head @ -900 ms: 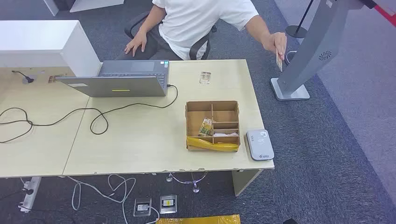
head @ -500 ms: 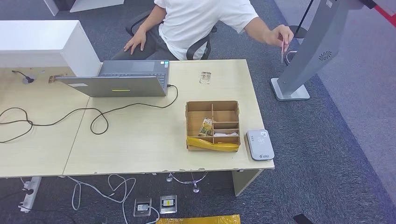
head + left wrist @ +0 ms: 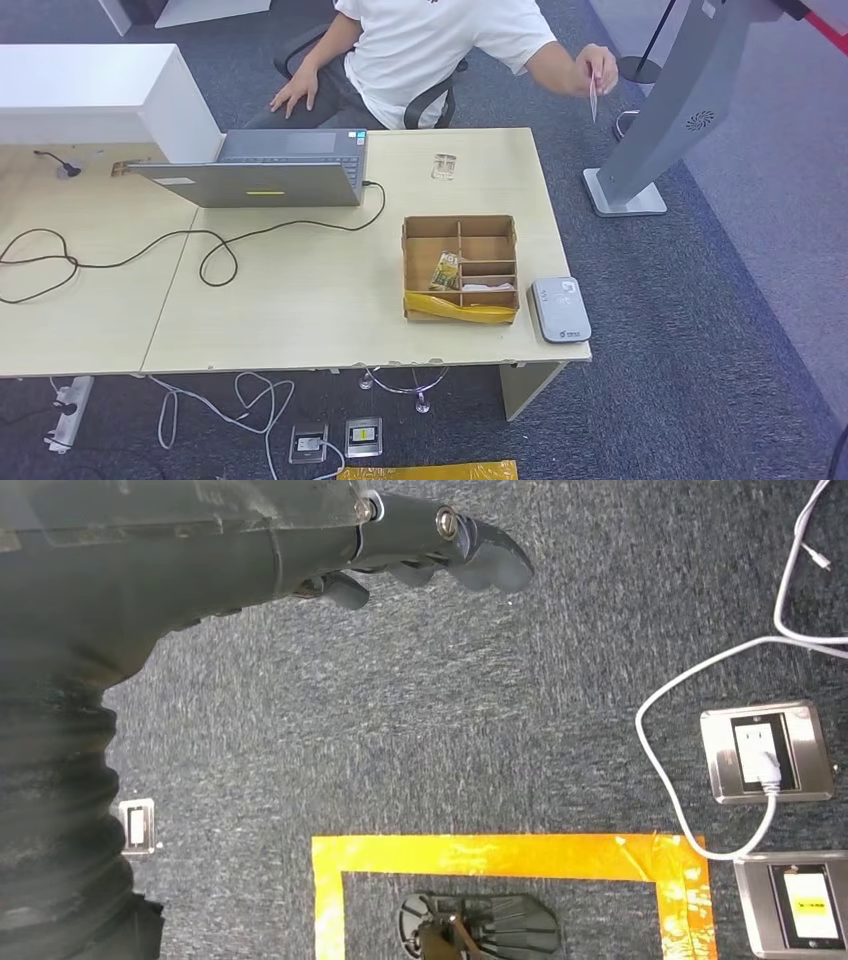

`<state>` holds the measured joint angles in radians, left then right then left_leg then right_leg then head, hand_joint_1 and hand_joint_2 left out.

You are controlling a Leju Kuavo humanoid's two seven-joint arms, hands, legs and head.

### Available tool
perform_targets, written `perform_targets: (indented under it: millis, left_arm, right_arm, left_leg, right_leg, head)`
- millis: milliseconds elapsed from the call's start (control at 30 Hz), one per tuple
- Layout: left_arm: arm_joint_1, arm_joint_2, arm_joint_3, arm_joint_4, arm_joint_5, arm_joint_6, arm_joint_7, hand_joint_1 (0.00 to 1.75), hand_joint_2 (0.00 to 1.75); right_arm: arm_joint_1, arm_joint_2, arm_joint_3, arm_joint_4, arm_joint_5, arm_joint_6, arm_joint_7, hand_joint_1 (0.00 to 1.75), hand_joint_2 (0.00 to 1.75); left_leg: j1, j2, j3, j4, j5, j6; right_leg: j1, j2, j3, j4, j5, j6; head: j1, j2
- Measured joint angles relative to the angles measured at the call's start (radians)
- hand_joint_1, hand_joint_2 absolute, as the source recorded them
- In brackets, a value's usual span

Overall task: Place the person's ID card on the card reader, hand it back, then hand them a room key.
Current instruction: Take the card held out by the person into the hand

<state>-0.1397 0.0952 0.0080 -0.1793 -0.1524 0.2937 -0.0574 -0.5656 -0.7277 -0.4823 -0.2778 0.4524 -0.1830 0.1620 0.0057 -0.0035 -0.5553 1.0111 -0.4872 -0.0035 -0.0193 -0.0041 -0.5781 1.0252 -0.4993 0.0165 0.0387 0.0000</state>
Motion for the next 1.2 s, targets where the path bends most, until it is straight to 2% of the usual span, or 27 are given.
perform_targets:
  millis: [167, 300, 433, 533, 733, 1000, 1200]
  left_arm:
    - [0.000, -0.004, 0.000, 0.000, 0.012, 0.000, -0.001, 0.00, 1.75]
    - [-0.003, -0.008, 0.000, 0.000, 0.018, 0.007, -0.012, 0.00, 1.75]
    - [-0.006, -0.015, 0.000, 0.000, 0.018, 0.024, -0.043, 0.00, 1.75]
    - [-0.007, -0.023, 0.000, -0.001, 0.017, 0.029, -0.066, 0.00, 1.75]
    - [-0.008, -0.029, -0.001, -0.003, 0.007, 0.022, -0.106, 0.00, 1.75]
    - [-0.011, -0.025, -0.018, -0.004, -0.001, -0.006, -0.126, 0.00, 1.75]
    - [-0.011, -0.019, -0.026, -0.005, -0.002, -0.011, -0.126, 0.00, 1.75]
  right_arm:
    - [-0.053, -0.036, -0.024, -0.017, -0.030, -0.023, -0.050, 0.00, 0.00]
    - [-0.187, -0.056, -0.019, -0.036, -0.035, -0.016, -0.092, 0.00, 0.00]
    - [-0.341, -0.055, 0.049, -0.056, -0.012, 0.016, -0.186, 0.00, 1.75]
    - [-0.423, -0.041, 0.142, -0.070, 0.016, 0.019, -0.267, 0.00, 1.75]
    - [-0.519, 0.014, 0.370, -0.120, 0.104, 0.019, -0.396, 0.00, 1.75]
    - [-0.584, 0.129, 0.678, -0.227, 0.219, 0.030, -0.457, 0.00, 1.75]
    - [-0.609, 0.175, 0.816, -0.266, 0.232, 0.030, -0.474, 0.00, 1.75]
  left_leg:
    - [0.000, 0.000, -0.002, 0.000, 0.000, 0.000]
    - [-0.001, 0.004, -0.002, 0.000, 0.000, 0.000]
    - [-0.001, 0.002, -0.002, 0.000, 0.002, 0.000]
    - [0.000, -0.002, -0.003, 0.000, 0.004, 0.000]
    - [0.000, -0.005, -0.004, 0.000, 0.004, 0.000]
    - [0.001, -0.007, -0.005, 0.000, 0.005, -0.001]
    - [0.001, -0.012, -0.006, 0.000, 0.006, -0.001]
  right_leg:
    - [-0.001, 0.001, -0.001, 0.002, 0.000, 0.000]
    - [-0.001, 0.004, -0.002, 0.003, 0.000, 0.000]
    - [-0.001, 0.002, -0.002, 0.004, 0.001, 0.001]
    - [-0.001, -0.002, -0.002, 0.004, 0.001, 0.001]
    - [0.000, -0.005, -0.002, 0.005, 0.001, 0.001]
    - [0.001, -0.006, -0.003, 0.005, 0.001, 0.001]
    - [0.001, -0.011, -0.003, 0.005, 0.001, 0.000]
  head:
    - [-0.001, 0.000]
    - [-0.001, 0.000]
    - [-0.001, 0.000]
    - [-0.001, 0.000]
    - [-0.001, 0.000]
    - [-0.001, 0.000]
    - [0.000, 0.000]
